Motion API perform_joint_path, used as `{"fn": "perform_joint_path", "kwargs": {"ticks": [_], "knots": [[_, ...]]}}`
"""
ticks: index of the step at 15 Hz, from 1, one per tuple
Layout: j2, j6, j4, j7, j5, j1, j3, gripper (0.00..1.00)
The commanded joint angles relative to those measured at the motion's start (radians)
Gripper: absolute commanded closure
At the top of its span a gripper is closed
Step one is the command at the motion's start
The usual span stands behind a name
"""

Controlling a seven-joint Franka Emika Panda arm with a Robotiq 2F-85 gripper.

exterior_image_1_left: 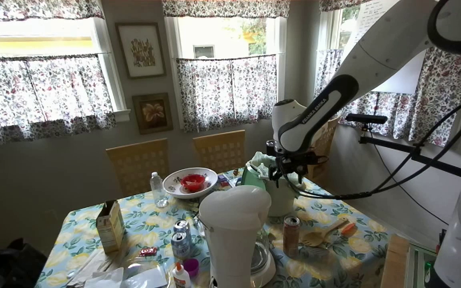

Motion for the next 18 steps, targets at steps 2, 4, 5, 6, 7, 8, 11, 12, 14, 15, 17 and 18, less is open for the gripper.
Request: {"fn": "perform_joint_path", "kwargs": {"ticks": [2,4,5,6,7,8,11,12,14,15,17,18], "knots": [[0.099,0.152,0.026,0.079,-0.067,0.028,-0.039,0.05],[0.134,0.198,0.036,0.109,-0.079,0.043,-0.06,0.29],[0.146,0.221,0.038,0.115,-0.08,0.051,-0.071,0.32],[0.16,0.238,0.044,0.121,-0.076,0.06,-0.082,0.39],[0.171,0.259,0.048,0.123,-0.07,0.069,-0.092,0.47],[0.182,0.279,0.051,0.12,-0.061,0.077,-0.1,0.56],[0.222,0.321,0.071,0.124,-0.055,0.11,-0.125,0.76],[0.233,0.341,0.075,0.126,-0.047,0.12,-0.131,0.83],[0.255,0.356,0.085,0.117,-0.017,0.137,-0.131,0.97],[0.266,0.365,0.09,0.12,-0.017,0.149,-0.135,0.99],[0.293,0.391,0.101,0.142,-0.026,0.176,-0.154,1.0],[0.303,0.4,0.105,0.149,-0.022,0.186,-0.16,1.0]]}}
